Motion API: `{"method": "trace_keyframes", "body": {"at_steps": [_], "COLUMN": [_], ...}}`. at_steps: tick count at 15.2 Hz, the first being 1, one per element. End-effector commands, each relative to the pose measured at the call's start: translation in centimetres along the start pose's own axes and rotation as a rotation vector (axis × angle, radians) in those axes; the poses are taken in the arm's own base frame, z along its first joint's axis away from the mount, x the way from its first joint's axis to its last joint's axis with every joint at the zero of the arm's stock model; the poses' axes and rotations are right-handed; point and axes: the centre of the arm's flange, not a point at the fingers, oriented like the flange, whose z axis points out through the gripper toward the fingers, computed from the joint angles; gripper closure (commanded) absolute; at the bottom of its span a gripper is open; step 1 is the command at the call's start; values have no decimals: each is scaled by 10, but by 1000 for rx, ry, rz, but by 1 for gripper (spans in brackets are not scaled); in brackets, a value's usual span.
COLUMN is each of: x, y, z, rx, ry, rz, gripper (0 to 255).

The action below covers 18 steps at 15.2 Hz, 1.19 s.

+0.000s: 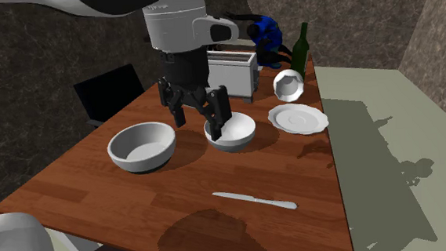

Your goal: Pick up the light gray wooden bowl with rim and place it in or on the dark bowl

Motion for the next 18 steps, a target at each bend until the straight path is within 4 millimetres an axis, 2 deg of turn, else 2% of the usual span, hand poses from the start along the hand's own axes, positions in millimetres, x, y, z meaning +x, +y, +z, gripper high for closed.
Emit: {"method": "trace_keyframes", "body": {"at_steps": [1, 18], "x": [0, 151], "y": [0, -136], "z": [0, 101], "rx": [0, -46], "ry": [0, 20], "rz": [0, 1], "gripper": [0, 0]}}
